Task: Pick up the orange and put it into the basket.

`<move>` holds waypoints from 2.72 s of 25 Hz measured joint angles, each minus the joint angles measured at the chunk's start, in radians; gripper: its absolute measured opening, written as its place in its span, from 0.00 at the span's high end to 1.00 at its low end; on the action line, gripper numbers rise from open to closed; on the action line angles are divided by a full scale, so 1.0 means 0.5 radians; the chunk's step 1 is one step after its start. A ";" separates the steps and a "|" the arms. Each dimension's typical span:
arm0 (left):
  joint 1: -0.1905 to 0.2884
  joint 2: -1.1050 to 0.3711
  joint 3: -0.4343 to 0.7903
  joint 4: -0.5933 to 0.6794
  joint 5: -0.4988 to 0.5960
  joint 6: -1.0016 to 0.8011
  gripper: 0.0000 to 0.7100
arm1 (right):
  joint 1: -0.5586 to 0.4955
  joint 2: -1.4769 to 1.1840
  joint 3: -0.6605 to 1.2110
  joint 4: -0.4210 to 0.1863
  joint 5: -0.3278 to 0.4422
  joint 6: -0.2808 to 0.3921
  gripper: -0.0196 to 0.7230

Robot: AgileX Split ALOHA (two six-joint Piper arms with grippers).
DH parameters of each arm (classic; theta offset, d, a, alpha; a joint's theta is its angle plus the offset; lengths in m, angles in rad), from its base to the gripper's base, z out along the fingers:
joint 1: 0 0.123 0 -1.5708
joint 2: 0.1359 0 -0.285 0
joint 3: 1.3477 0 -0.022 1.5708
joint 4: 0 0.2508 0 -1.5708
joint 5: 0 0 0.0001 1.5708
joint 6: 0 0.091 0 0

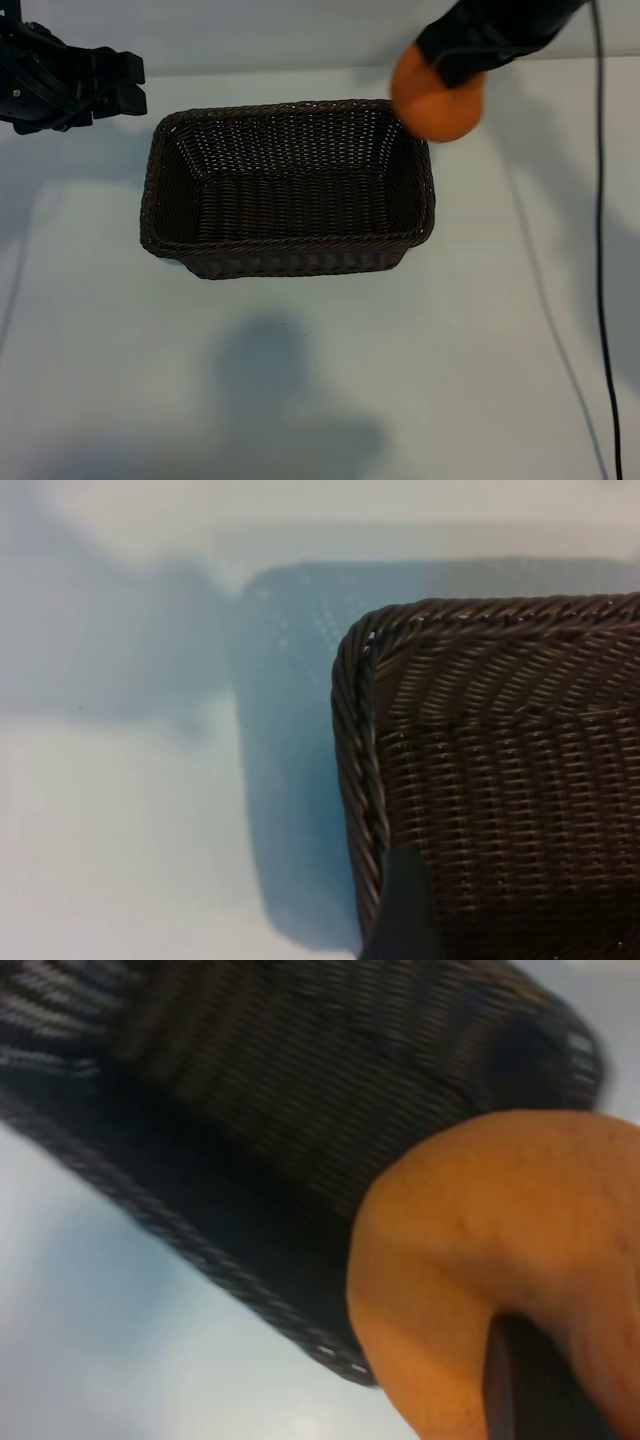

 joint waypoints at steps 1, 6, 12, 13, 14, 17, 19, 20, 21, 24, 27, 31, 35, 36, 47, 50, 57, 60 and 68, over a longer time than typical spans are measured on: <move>0.000 0.000 0.000 0.000 0.000 0.000 0.16 | 0.035 0.009 0.000 0.008 -0.029 -0.015 0.85; 0.000 0.000 0.000 0.000 0.023 0.000 0.17 | 0.224 0.135 -0.001 0.032 -0.220 -0.135 0.85; 0.000 0.000 0.000 0.000 0.049 0.000 0.17 | 0.337 0.361 -0.001 0.032 -0.366 -0.267 0.85; 0.000 0.000 0.000 0.000 0.053 0.000 0.17 | 0.342 0.385 -0.001 0.032 -0.390 -0.282 0.85; 0.000 0.000 0.000 0.000 0.055 0.000 0.17 | 0.346 0.415 -0.001 0.032 -0.408 -0.301 0.85; 0.000 0.000 0.000 0.000 0.058 0.000 0.17 | 0.348 0.475 -0.001 0.048 -0.471 -0.372 0.85; 0.000 0.000 0.000 0.000 0.058 0.000 0.17 | 0.348 0.510 -0.001 0.080 -0.505 -0.408 0.85; 0.000 0.000 0.000 0.000 0.058 0.000 0.17 | 0.348 0.525 -0.001 0.100 -0.517 -0.428 0.85; 0.000 0.000 0.000 0.000 0.058 0.000 0.17 | 0.348 0.537 -0.002 0.116 -0.531 -0.446 0.85; 0.000 0.000 0.000 0.000 0.061 0.000 0.17 | 0.348 0.574 -0.002 0.133 -0.545 -0.473 0.85; 0.000 0.000 0.000 0.000 0.065 -0.002 0.17 | 0.348 0.619 -0.002 0.139 -0.553 -0.483 0.85; 0.000 0.000 0.000 -0.001 0.067 -0.002 0.17 | 0.348 0.682 -0.002 0.155 -0.554 -0.520 0.86; 0.000 0.000 0.000 -0.001 0.067 -0.007 0.17 | 0.348 0.726 -0.002 0.161 -0.554 -0.527 0.86; 0.000 0.000 0.000 -0.001 0.069 -0.005 0.17 | 0.348 0.744 -0.002 0.162 -0.558 -0.529 0.86; 0.000 0.000 0.000 -0.001 0.073 -0.005 0.17 | 0.348 0.837 -0.004 0.172 -0.563 -0.533 0.86; 0.000 0.000 0.000 -0.001 0.073 -0.005 0.17 | 0.348 0.837 -0.004 0.172 -0.561 -0.533 0.84; 0.000 0.000 0.000 -0.001 0.073 -0.005 0.17 | 0.348 0.837 -0.004 0.175 -0.544 -0.501 0.36; 0.000 0.000 0.000 -0.001 0.073 -0.005 0.17 | 0.348 0.835 -0.004 0.177 -0.530 -0.477 0.10; 0.000 0.000 0.000 -0.001 0.073 -0.002 0.17 | 0.348 0.662 -0.060 0.090 -0.453 -0.284 0.02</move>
